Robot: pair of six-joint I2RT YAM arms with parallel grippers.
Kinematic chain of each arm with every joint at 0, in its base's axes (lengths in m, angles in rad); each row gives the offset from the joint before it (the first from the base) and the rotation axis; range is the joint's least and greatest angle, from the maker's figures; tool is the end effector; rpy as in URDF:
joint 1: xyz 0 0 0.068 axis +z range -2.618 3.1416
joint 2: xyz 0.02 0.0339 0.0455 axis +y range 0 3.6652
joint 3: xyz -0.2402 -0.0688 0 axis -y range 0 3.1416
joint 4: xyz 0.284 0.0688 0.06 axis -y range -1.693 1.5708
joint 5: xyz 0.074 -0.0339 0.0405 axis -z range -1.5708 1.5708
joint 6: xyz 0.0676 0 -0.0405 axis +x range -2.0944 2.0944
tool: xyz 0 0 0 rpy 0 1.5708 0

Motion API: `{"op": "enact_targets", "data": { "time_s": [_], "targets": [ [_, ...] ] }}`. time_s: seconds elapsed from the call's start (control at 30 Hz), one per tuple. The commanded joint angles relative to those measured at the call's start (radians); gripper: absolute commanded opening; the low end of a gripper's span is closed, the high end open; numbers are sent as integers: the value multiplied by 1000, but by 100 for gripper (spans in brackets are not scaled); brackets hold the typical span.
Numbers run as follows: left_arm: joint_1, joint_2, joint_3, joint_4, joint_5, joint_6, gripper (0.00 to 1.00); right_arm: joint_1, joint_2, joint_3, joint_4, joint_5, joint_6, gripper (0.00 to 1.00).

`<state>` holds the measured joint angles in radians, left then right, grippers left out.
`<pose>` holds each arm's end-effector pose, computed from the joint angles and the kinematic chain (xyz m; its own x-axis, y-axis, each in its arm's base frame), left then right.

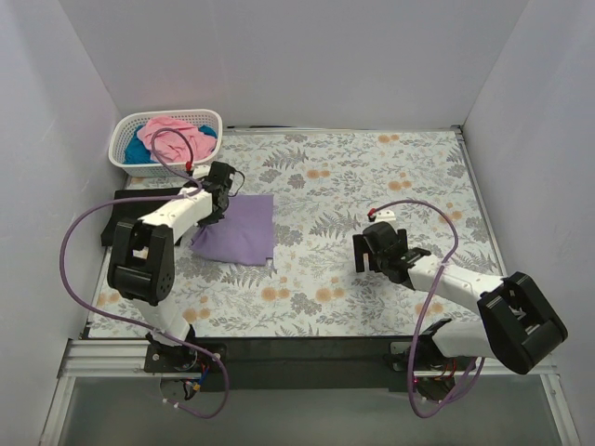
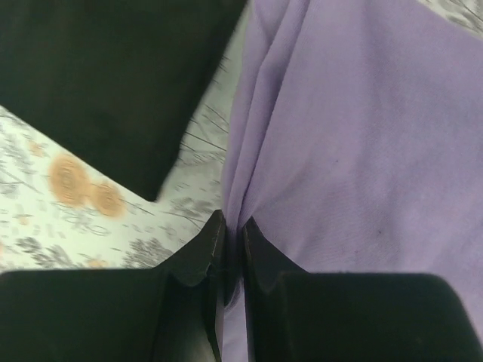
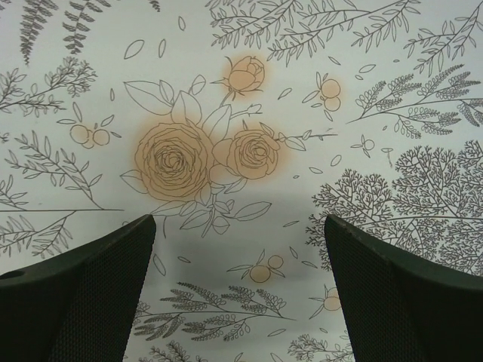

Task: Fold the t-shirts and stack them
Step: Neatly place the folded tshirt to the corner

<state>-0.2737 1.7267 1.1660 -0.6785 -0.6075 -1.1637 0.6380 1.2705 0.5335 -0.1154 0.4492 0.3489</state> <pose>0.3685 -0.0634 0.1281 -0.3999 -0.6708 -0.6245 -0.8189 0.5676 -0.0852 0.2491 0.1482 0.0950 -0.6733 -0.1158 -0.7303 -0.0817 0.9933 -0.0822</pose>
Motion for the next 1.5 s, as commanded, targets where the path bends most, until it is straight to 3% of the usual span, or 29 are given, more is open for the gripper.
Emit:
{"op": "enact_targets", "data": {
  "time_s": [0.0,0.47,1.2,1.47],
  "targets": [
    [34,-4,50,-20,-201,97,0,-29,-8,-18,134,-3,30,98],
    [126,-50,110,164,-350,350,0,-49,75,6,143,-72,15,98],
    [220,-59,251,221,-363,552,0,-60,105,17,148,-113,1,98],
    [272,-88,199,278,-397,585,0,-61,107,17,151,-130,-2,98]
  ]
}}
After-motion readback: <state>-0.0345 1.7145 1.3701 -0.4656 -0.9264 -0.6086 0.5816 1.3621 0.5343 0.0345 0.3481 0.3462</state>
